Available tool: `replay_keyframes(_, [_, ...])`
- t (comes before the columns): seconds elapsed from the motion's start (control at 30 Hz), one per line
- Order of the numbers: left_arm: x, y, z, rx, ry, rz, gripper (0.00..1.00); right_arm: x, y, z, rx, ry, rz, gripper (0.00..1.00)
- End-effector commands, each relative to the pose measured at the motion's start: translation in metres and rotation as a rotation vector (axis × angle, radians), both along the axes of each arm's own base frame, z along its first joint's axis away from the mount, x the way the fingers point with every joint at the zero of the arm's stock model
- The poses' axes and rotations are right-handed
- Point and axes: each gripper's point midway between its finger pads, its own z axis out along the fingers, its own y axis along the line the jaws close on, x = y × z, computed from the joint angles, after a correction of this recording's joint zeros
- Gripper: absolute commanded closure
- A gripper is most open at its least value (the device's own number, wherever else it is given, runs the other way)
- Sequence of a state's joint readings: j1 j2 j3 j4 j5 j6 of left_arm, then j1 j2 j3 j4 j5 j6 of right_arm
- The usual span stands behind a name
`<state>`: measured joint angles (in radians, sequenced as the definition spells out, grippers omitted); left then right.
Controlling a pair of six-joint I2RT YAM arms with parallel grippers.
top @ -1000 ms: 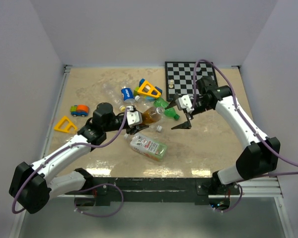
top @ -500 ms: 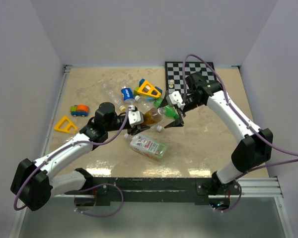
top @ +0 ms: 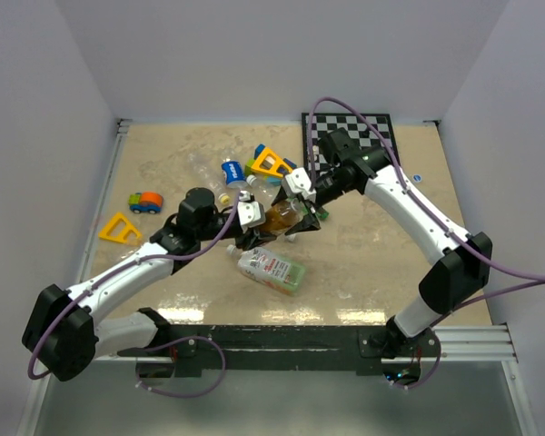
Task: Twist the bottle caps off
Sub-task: Place the plastic bottle at the corner of the board.
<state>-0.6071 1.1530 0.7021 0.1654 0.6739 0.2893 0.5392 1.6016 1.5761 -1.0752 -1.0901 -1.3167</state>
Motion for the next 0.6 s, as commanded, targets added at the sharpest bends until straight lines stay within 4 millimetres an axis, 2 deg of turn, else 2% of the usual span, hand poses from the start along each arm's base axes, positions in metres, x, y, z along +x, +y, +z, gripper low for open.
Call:
replay_keyframes(0.0, [0.006, -0.006, 0.027, -0.057, -0.049, 0.002, 1.0, 0.001, 0.004, 0.003, -0.028, 0.012, -0.038, 0.28])
replay_keyframes(0.1, [0.006, -0.006, 0.027, -0.058, -0.05, 0.0, 1.0, 0.008, 0.007, 0.0, -0.049, 0.009, -0.063, 0.44])
replay_keyframes(0.17, [0.006, -0.006, 0.028, -0.058, -0.052, 0.003, 1.0, 0.01, 0.007, -0.003, -0.062, 0.014, -0.071, 0.59])
replay_keyframes(0.27, [0.006, -0.006, 0.031, -0.064, -0.061, 0.001, 1.0, 0.013, 0.006, -0.007, -0.085, 0.024, -0.082, 0.88])
replay_keyframes(0.3, [0.006, -0.006, 0.032, -0.066, -0.059, 0.005, 0.94, 0.014, 0.006, -0.006, -0.091, 0.022, -0.088, 0.92])
replay_keyframes(0.37, [0.006, -0.006, 0.035, -0.071, -0.066, 0.007, 0.84, 0.013, 0.005, -0.004, -0.091, 0.021, -0.092, 0.97])
replay_keyframes(0.43, [0.007, -0.004, 0.036, -0.071, -0.068, 0.019, 0.69, 0.012, 0.004, -0.001, -0.086, 0.022, -0.102, 0.98])
replay_keyframes(0.57, [0.012, 0.001, 0.04, -0.063, -0.091, 0.061, 0.47, 0.022, -0.006, 0.006, -0.074, 0.018, -0.158, 0.99])
